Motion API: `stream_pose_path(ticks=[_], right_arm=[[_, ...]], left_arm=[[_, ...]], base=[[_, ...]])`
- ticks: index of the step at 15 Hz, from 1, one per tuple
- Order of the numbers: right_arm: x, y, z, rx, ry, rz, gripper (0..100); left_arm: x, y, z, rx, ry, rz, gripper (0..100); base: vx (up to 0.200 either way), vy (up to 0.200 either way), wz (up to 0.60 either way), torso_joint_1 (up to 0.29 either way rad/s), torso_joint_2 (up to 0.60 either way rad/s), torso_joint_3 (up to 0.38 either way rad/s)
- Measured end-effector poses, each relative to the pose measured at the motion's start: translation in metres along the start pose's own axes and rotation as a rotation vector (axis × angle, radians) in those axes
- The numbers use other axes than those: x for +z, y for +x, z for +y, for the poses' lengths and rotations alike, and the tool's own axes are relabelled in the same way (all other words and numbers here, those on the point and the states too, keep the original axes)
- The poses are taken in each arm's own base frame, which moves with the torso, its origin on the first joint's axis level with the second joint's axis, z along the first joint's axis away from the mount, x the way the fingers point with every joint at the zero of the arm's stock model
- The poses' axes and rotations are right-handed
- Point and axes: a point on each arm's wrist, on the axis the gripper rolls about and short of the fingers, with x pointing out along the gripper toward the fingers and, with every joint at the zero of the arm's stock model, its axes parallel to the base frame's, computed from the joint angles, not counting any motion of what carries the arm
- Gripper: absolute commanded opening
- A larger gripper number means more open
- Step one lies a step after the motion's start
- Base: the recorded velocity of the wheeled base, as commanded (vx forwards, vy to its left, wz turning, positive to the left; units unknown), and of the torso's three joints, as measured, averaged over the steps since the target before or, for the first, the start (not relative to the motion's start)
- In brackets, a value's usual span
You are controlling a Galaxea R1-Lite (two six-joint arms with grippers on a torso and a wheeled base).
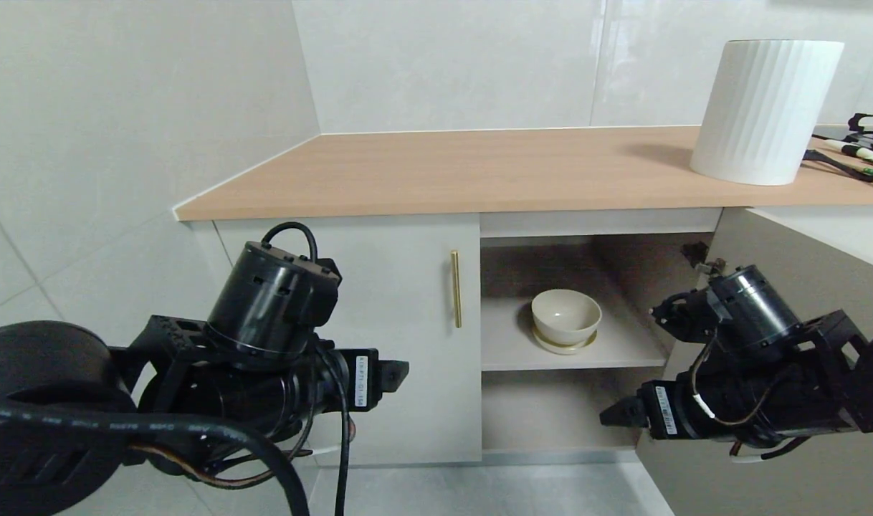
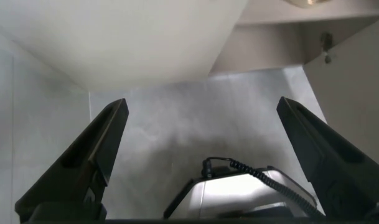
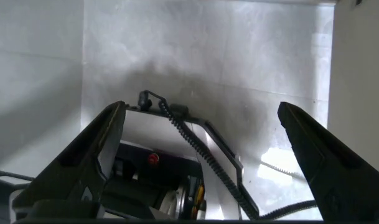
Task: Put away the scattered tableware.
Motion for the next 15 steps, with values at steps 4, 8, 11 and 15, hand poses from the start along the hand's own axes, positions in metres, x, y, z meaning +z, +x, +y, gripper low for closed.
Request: stream_pose_path(ticks=[4, 8, 11, 15], right_arm=[[-0.0005, -0.0038, 0.0012, 0.006, -0.004, -0.012, 100], [-0.0006, -0.0042, 0.0014, 0.007, -0.005, -0.014, 100], [-0.0009, -0.0015, 0.0016, 0.003, -0.006, -0.007, 100], [-0.0013, 0.0002, 0.0019, 0.001, -0.007, -0.002, 100]], left_arm=[[-0.0007, 0.0011, 0.0000, 0.003, 0.002, 0.004, 100], [-0.0011, 0.0017, 0.0002, 0.005, 0.003, 0.006, 100], [-0.0011, 0.0016, -0.0001, 0.003, 0.003, 0.006, 100], [-0.0009, 0.0018, 0.0000, 0.005, 0.002, 0.005, 100]], base=[[-0.100, 0.000, 0.00, -0.001, 0.00, 0.001], [0.000, 0.000, 0.00, 0.000, 0.00, 0.000], [0.000, 0.000, 0.00, 0.000, 0.00, 0.000], [-0.200, 0.000, 0.00, 0.008, 0.00, -0.004]])
